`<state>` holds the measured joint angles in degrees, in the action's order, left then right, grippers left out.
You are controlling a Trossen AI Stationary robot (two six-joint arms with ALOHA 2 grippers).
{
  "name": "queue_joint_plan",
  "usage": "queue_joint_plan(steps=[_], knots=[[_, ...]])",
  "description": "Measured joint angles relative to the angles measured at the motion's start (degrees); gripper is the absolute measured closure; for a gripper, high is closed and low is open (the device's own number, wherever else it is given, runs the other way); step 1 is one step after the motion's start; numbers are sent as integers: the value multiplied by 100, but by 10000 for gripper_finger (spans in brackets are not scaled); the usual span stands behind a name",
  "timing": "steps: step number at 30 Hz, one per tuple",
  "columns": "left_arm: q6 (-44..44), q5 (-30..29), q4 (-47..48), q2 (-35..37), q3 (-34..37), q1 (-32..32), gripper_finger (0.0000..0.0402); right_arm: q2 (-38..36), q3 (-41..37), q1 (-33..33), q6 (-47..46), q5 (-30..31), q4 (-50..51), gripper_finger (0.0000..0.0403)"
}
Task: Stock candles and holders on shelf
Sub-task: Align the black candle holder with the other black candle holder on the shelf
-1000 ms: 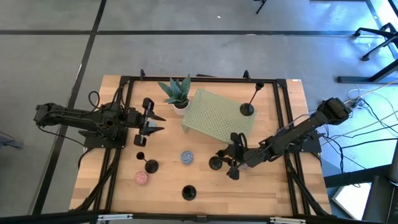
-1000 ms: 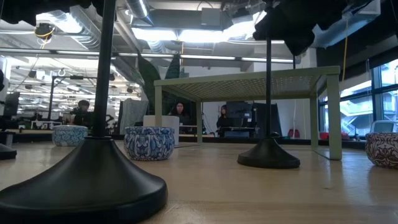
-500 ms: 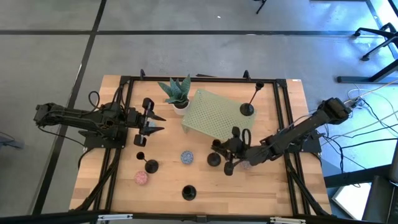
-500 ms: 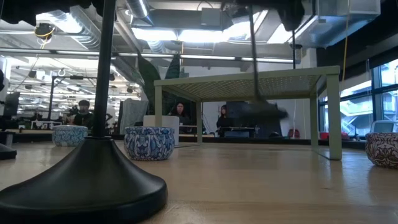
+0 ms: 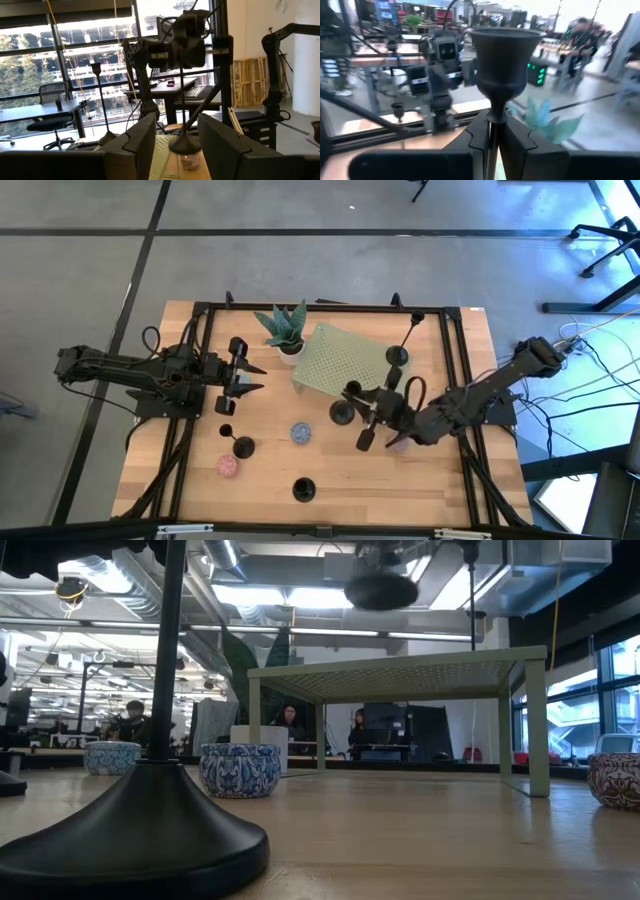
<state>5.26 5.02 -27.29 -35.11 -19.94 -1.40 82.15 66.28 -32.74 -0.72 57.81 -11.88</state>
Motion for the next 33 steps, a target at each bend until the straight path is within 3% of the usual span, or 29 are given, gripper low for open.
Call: queue_joint_plan(steps=[7, 20, 33], knots=[[-2, 0, -102, 0, 0, 1, 258, -2, 31, 363, 432, 1702, 175, 366], [-3, 0, -138, 0, 0, -1, 258, -2, -66, 1640, -890, 1649, 1377, 366], [-2, 0, -133, 0, 0, -1, 258, -2, -70, 2178, -1057, 1398, 1549, 366]])
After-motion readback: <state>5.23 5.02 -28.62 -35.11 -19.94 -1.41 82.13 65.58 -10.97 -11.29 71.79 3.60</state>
